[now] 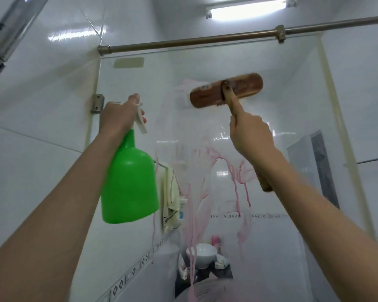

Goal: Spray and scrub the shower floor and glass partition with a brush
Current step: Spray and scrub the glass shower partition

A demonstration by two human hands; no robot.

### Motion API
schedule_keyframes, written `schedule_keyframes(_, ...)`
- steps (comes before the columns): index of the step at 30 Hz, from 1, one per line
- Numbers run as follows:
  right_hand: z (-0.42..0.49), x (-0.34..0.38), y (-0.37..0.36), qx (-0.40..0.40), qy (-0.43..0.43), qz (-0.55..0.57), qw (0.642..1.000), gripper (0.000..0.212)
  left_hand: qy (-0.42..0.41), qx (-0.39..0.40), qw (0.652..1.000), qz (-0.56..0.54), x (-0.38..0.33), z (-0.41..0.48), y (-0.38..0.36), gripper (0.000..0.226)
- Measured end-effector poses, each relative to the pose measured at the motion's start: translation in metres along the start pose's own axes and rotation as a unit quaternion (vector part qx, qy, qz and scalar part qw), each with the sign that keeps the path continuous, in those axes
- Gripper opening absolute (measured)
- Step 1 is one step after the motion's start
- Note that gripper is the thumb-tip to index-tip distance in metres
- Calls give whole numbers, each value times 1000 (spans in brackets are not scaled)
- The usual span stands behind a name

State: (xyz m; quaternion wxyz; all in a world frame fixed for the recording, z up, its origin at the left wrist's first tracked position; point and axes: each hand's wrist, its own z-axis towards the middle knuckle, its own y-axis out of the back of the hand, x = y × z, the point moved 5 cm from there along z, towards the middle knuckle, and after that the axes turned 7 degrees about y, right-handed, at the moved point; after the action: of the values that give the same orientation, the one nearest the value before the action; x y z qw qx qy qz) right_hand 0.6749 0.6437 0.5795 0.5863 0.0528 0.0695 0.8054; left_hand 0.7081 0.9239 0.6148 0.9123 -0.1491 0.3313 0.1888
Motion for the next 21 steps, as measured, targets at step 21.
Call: schedule_keyframes(21, -32, 63, -42, 73, 3, 21, 997, 75, 40, -28, 995, -84, 15, -64, 71, 36)
